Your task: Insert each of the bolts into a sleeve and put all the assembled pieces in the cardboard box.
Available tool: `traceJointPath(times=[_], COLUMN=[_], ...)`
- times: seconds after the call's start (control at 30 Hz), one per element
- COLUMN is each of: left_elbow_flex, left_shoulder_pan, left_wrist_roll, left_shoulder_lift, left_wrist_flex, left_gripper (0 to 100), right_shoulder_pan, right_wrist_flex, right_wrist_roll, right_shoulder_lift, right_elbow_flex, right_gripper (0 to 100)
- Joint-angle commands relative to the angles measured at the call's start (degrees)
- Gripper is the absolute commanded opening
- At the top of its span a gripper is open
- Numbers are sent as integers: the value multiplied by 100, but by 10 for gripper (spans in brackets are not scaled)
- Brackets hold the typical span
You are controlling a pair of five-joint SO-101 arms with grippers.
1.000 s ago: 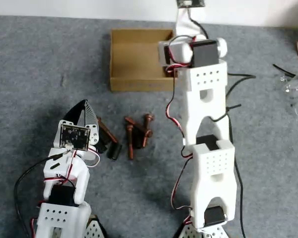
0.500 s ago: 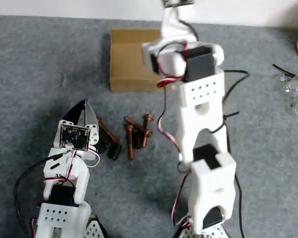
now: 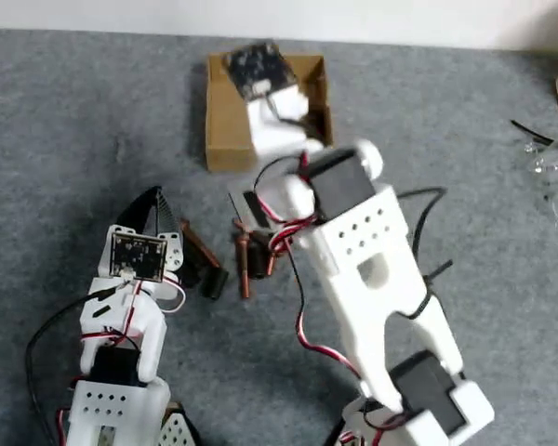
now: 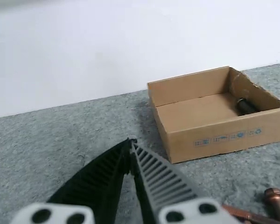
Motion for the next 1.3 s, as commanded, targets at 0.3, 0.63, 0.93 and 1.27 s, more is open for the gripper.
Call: traceJointPath(times=[0.3,0.63,0.93,1.27], left_elbow_flex=[84,66,66,75], left_shoulder_pan=[-215,-215,-268,-251], left_wrist_roll=[9,141,158,158], left_shoulder_lift=[-13,-13,-13,-13], left_wrist_flex=[-141,-141,-141,-141], left_gripper=[8,8,8,8], right_shoulder_pan=[-382,-963,-919,-637], right_wrist_flex=[-3503,-4734,-4980,-4998], right_wrist_roll=[-466,-782,-1389,-1327], right_shoulder_lift=[-435,-418,-435,-418], right_elbow_flex=[4400,5042,5262,5411], right_gripper=[293,293,179,170])
